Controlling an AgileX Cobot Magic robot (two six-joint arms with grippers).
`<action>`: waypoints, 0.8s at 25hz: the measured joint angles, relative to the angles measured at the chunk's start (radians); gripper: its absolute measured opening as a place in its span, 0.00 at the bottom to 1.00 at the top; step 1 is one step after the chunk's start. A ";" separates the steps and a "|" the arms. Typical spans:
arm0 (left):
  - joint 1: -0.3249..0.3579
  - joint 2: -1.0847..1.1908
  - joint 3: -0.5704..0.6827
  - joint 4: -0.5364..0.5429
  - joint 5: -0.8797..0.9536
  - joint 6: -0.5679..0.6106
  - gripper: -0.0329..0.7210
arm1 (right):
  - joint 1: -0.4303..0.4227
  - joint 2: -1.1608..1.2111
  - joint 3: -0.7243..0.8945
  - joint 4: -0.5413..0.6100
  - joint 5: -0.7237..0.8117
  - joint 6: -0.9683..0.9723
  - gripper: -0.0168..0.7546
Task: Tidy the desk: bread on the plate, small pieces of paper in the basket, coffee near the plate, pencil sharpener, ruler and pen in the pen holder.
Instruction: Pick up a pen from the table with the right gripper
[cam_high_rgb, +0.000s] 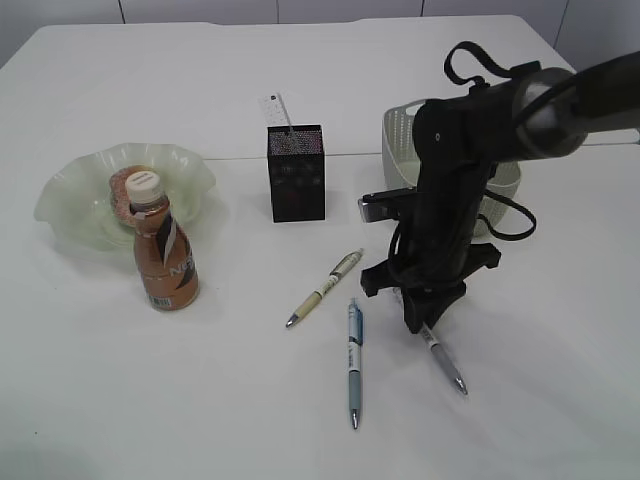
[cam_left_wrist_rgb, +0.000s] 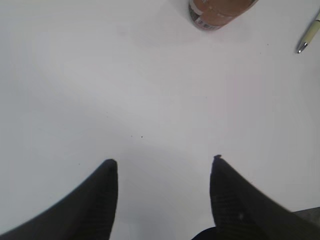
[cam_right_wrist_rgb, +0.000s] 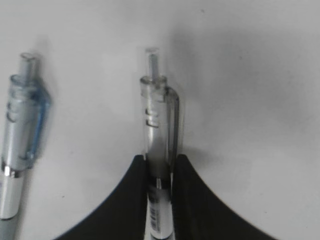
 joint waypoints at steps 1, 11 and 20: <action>0.000 0.000 0.000 0.000 0.000 0.000 0.62 | 0.000 -0.006 0.000 0.014 0.000 -0.014 0.13; 0.000 0.000 0.000 -0.006 0.000 0.000 0.56 | -0.005 -0.106 -0.047 0.078 -0.002 -0.134 0.13; 0.000 0.000 0.000 -0.007 -0.004 0.000 0.53 | -0.108 -0.115 -0.247 0.555 -0.098 -0.359 0.12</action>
